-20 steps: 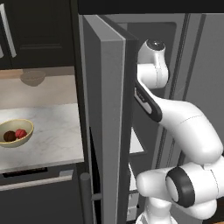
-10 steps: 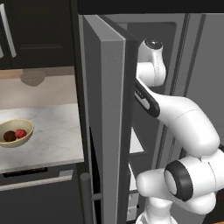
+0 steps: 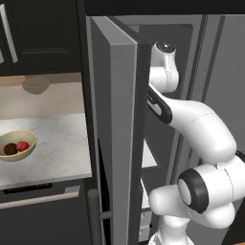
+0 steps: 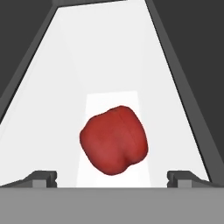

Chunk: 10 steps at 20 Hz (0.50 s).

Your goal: Take the bell pepper, bell pepper, and orange from the freezer and place them in the bowl on the counter.

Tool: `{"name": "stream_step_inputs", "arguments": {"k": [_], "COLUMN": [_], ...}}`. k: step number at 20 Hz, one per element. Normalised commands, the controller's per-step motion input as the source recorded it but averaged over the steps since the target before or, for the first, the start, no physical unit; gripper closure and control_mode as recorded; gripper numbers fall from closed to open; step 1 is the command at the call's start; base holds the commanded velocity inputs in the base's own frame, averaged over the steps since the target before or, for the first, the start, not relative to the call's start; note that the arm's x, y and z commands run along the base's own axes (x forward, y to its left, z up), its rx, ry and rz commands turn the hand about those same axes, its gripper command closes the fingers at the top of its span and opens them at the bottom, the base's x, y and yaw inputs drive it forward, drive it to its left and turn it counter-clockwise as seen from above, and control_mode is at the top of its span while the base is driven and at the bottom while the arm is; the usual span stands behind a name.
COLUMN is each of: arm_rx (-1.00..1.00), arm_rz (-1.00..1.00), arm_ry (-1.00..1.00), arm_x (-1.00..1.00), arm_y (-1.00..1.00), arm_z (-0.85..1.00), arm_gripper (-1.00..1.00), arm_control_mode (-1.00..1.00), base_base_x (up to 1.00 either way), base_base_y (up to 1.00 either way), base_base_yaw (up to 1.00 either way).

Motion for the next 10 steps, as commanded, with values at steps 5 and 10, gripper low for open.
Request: {"name": "stream_step_inputs", "arguments": {"k": [5,10], "arm_rx": [0.00,0.00], "arm_rz": [0.00,0.00], "arm_ry": [0.00,0.00], "arm_x": [0.27,0.17], "arm_y": [0.00,0.00], "arm_z": [0.00,0.00], "arm_gripper": [-1.00,-1.00], "arm_control_mode": [-1.00,-1.00], "base_base_x": [0.00,0.00], "base_base_y": [0.00,0.00], "base_base_yaw": [0.00,0.00]}}
